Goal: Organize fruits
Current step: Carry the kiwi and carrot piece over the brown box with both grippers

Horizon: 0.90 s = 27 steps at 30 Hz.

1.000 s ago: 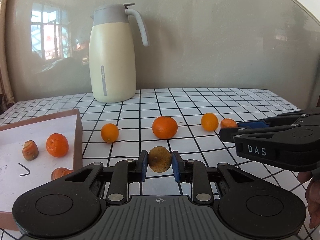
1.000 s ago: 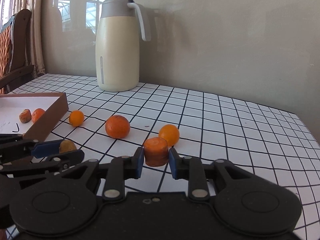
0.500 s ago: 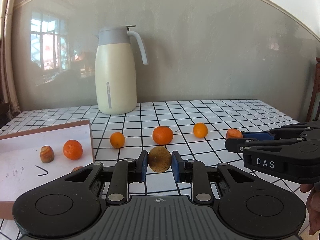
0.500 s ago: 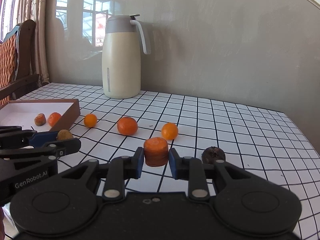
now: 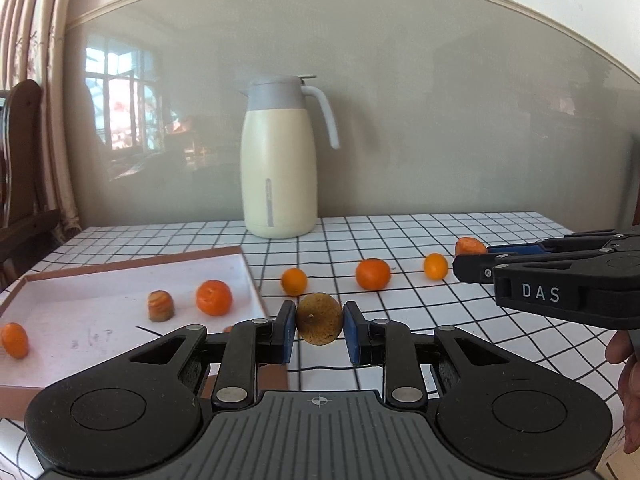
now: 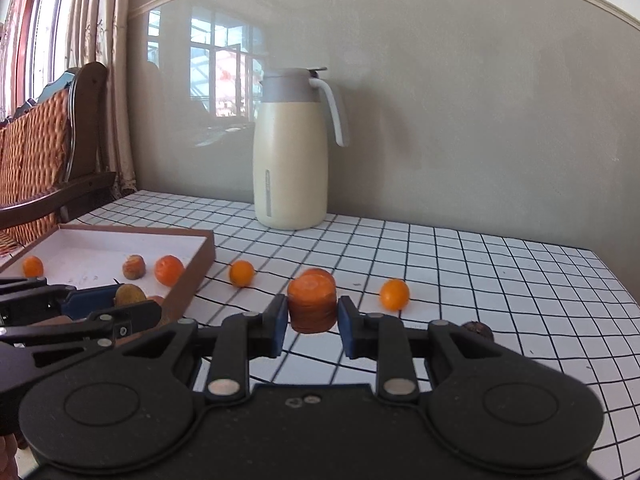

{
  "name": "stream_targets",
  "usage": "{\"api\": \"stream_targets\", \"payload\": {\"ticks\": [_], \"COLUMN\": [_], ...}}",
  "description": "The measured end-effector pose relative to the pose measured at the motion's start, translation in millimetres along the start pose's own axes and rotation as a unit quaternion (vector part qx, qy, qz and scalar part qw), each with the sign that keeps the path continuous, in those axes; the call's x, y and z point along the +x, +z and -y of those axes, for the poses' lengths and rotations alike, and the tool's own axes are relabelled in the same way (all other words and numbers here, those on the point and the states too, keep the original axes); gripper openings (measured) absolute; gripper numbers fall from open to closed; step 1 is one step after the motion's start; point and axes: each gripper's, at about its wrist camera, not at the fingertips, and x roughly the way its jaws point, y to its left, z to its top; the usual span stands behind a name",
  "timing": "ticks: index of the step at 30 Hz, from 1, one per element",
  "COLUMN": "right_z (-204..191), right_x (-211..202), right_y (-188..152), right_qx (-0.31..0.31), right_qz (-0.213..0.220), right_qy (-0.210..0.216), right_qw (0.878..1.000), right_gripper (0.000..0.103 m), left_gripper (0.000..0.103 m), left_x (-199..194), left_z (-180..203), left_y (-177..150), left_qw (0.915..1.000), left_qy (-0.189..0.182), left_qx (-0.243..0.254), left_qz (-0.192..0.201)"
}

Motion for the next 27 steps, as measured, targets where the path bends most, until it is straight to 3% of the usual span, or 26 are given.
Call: {"api": "stream_targets", "payload": {"ticks": [27], "right_z": [-88], "right_x": [16], "right_y": [22], "right_qx": [-0.046], "right_qz": [0.025], "right_qy": [0.071], "right_qw": [0.996], "right_gripper": [0.018], "left_gripper": [0.026], "left_x": [-30], "left_z": [-89], "left_y": [2], "left_qw": [0.9964], "left_qy": [0.068], "left_qx": [-0.046], "left_qz": [0.022]}}
